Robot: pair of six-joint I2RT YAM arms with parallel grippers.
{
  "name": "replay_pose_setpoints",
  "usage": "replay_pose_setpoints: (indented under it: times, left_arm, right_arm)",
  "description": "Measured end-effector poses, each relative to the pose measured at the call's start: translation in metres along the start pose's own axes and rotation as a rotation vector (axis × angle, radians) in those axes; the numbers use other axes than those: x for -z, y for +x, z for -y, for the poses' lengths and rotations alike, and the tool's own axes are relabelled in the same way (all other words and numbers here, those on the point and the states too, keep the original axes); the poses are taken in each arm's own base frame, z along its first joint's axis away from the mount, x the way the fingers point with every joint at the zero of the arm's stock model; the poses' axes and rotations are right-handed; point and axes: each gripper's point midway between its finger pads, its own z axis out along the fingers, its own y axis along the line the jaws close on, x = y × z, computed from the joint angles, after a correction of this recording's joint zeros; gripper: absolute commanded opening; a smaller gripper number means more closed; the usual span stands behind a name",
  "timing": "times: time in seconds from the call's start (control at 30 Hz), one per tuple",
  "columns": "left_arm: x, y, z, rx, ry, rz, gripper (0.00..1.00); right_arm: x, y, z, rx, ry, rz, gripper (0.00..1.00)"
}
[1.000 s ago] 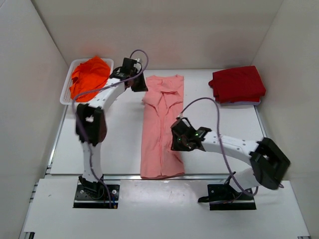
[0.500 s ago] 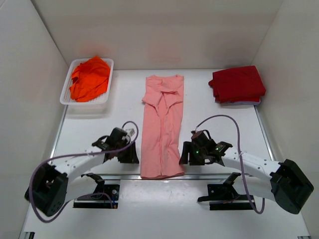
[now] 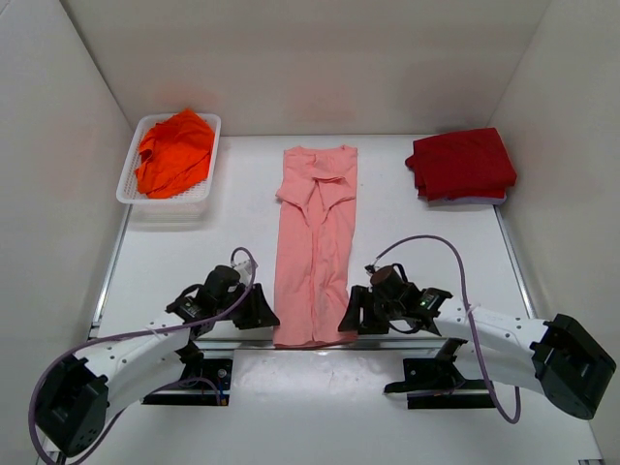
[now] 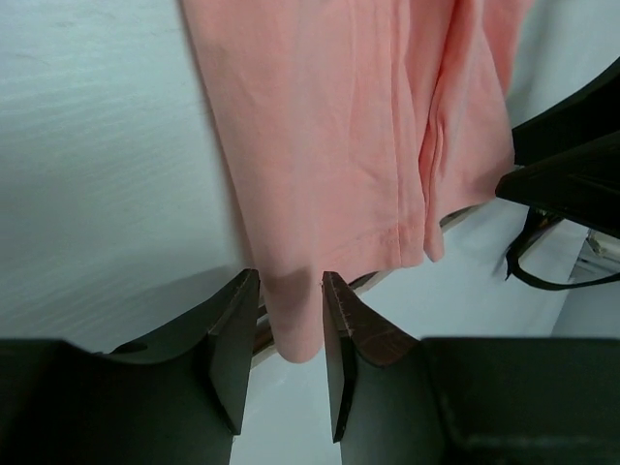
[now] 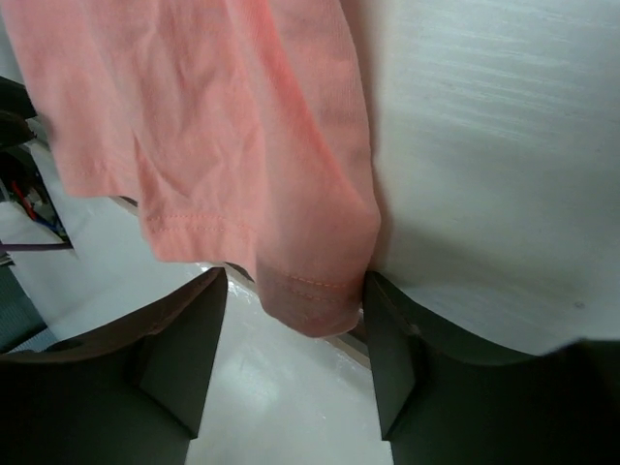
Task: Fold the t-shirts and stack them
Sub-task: Grab the bottom of the folded rectangular tshirt with both arms
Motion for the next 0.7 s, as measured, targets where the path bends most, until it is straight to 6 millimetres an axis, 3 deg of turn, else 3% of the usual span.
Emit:
replay_pose_setpoints:
  times: [0.07,0.13,0.17,0.23,0.47,0.7]
  left_arm:
    - [-0.002,0.006,0.002,-0.002,0.003,-0.023,0.41]
    - [-0.003,0.010,0.004,0.002,0.006,-0.040,0.30]
    - [-0.003,0.012,0.005,0.003,0.011,-0.049,0.17]
    - [-0.003,0.015,0.006,0.007,0.015,-0.064,0.00]
    - [0.002,0.033,0.001,-0.002,-0.004,-0.137,0.00]
    - [0.006,0.032,-0.001,0.008,-0.015,-0.159,0.00]
  right_arm:
    - [0.000,0.003,0.000,-0.002,0.001,-0.009,0.40]
    - [-0.001,0.006,0.003,-0.003,0.007,-0.022,0.12]
    - [-0.002,0.008,0.004,-0.011,0.012,-0.031,0.00]
    - [-0.002,0.011,0.006,-0.018,0.020,-0.047,0.00]
    - [0.000,0.038,0.008,0.012,0.036,-0.142,0.00]
    - [0.006,0.036,0.004,0.005,0.030,-0.175,0.00]
